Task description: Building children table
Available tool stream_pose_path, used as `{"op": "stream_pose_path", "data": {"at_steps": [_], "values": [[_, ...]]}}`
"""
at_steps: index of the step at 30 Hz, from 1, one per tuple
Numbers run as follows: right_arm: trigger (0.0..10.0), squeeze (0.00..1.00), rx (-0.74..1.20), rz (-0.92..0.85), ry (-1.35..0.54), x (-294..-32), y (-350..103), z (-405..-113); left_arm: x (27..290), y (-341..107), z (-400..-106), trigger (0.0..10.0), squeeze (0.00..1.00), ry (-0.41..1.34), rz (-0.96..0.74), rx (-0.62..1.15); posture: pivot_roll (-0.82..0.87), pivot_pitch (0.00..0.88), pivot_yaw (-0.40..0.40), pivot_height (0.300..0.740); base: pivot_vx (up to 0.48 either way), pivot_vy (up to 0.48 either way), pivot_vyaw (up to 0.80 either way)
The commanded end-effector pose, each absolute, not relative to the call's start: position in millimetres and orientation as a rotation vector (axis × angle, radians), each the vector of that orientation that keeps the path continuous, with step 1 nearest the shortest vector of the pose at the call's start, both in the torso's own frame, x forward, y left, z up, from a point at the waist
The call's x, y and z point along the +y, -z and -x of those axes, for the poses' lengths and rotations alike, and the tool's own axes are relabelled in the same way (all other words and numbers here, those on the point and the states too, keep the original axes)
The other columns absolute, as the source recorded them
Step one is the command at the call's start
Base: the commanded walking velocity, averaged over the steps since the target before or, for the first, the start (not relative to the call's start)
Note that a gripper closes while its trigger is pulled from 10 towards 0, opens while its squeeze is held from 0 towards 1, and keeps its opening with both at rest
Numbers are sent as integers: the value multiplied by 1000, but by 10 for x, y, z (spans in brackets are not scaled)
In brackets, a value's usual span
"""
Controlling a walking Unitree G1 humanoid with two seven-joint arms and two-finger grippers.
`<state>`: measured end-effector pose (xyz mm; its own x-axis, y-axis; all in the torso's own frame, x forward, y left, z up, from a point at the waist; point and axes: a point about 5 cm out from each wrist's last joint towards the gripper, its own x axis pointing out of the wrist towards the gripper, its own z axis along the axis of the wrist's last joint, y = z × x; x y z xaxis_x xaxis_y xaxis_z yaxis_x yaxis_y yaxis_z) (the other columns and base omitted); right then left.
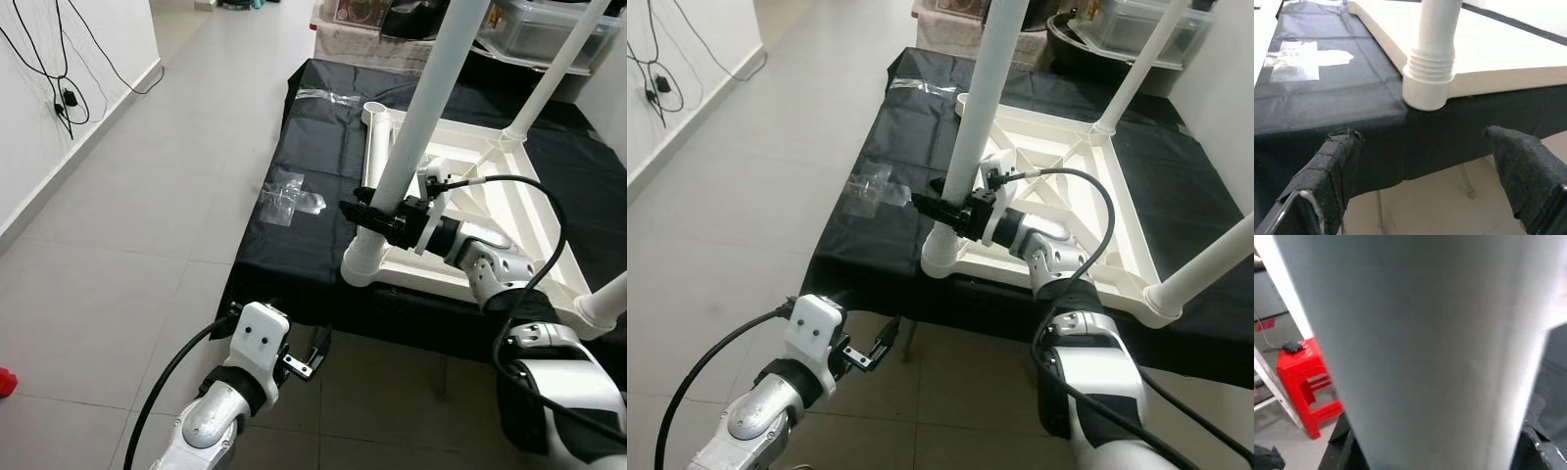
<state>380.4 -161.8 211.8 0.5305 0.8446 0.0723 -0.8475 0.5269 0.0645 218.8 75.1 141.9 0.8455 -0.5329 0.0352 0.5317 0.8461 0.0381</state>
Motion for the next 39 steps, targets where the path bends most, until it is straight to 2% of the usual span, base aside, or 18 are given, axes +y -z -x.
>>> {"op": "stream_pose_path", "data": {"at_steps": [1,5,7,8,11,13,14,15,17,19,21,28,29,30,33,34,38,39], "values": [[0,0,20,-115,-1005,-1528,-1965,-3782,752,-1380,-2179,10000,0,561,-30,-24,183,118,-148,740,0,0,0],[0,0,6,-105,-926,-1553,-1912,-3763,754,-1355,-2209,10000,0,556,-29,-19,177,101,-142,740,0,0,0],[0,0,4,-93,-681,-1650,-1835,-3815,764,-1316,-2262,10000,0,549,-26,-9,165,61,-132,740,0,0,0],[0,0,4,-93,-681,-1650,-1835,-3815,764,-1316,-2262,10000,0,549,-26,-9,165,61,-132,740,0,0,0],[0,0,6,-112,-226,-1867,-1747,-3831,763,-1268,-2319,10000,0,547,-29,-3,152,27,-125,740,0,0,0],[0,0,6,-112,-226,-1867,-1747,-3831,763,-1268,-2319,10000,0,547,-29,-3,152,27,-125,740,0,0,0],[0,0,7,-108,-24,-1971,-1713,-3780,763,-1253,-2332,10000,0,548,-32,-2,147,20,-123,740,0,0,0],[0,0,7,-108,-24,-1971,-1713,-3780,763,-1253,-2332,10000,0,548,-32,-2,147,20,-123,740,0,0,0],[0,0,17,-121,409,-2095,-1587,-3488,760,-1226,-2363,10000,0,551,-38,-1,135,0,-118,740,0,0,0],[0,0,17,-121,409,-2095,-1587,-3488,760,-1226,-2363,10000,0,551,-38,-1,135,0,-118,740,0,0,0],[0,0,25,-156,601,-1894,-1492,-3236,746,-1202,-2395,10000,0,557,-46,-1,136,0,-115,740,0,0,0],[0,0,22,-217,565,-1431,-1445,-3278,731,-1174,-2447,10000,0,559,-53,-6,139,0,-113,740,0,0,0],[3216,0,10,-229,488,-1308,-1446,-3333,726,-1164,-2454,10000,0,561,-55,-7,141,0,-110,740,0,0,0],[10000,0,-5,-224,440,-1257,-1455,-3349,720,-1153,-2463,10000,0,562,-58,-9,136,0,-107,740,0,0,0],[10000,0,-14,-216,413,-1240,-1463,-3354,717,-1147,-2468,10000,0,564,-60,-10,136,0,-107,740,0,0,0],[10000,1000,-28,-214,370,-1247,-1475,-3328,712,-1132,-2485,10000,0,566,-60,-9,125,0,-97,740,0,0,0],[10000,1000,-66,-214,249,-1268,-1491,-3269,692,-1105,-2513,10000,0,582,-54,-3,110,0,-88,740,0,0,0],[10000,0,-76,-237,160,-1298,-1478,-3232,684,-1095,-2531,10000,0,586,-49,0,107,0,-79,740,0,0,0]]}}
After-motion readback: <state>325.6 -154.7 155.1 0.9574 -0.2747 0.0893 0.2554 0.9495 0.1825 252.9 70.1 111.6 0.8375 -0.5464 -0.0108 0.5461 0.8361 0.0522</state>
